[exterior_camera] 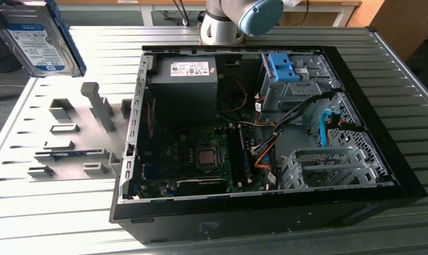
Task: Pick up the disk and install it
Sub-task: 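Pick up the disk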
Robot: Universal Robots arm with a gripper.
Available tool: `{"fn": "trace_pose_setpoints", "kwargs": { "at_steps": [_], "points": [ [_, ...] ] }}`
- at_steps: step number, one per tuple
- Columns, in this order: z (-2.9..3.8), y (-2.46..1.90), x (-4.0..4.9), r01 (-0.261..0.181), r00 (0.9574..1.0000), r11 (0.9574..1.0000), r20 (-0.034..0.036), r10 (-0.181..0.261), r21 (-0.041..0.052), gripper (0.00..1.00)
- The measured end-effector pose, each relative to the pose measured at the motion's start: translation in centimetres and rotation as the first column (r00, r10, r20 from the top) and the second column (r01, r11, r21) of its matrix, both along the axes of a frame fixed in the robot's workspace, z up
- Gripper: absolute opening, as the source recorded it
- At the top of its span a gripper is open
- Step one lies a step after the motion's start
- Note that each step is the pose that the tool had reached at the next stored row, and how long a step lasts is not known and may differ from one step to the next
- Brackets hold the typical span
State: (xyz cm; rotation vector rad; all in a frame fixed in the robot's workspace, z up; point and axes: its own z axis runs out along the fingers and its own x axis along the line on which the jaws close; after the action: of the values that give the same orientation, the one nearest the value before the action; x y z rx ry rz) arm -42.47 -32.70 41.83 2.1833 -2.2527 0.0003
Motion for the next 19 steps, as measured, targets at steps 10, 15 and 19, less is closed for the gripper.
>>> {"fn": "trace_pose_setpoints", "kwargs": {
  "at_steps": [10,15,19],
  "points": [
    [0.27,0.00,0.00,0.000,1.0000,1.0000,-0.0001,0.000,0.0000,0.36],
    [0.44,0.00,0.00,0.000,1.0000,1.0000,-0.0001,0.000,0.0000,0.36],
    [0.58,0.00,0.00,0.000,1.0000,1.0000,0.0000,0.000,0.0000,0.36]
  ]
}}
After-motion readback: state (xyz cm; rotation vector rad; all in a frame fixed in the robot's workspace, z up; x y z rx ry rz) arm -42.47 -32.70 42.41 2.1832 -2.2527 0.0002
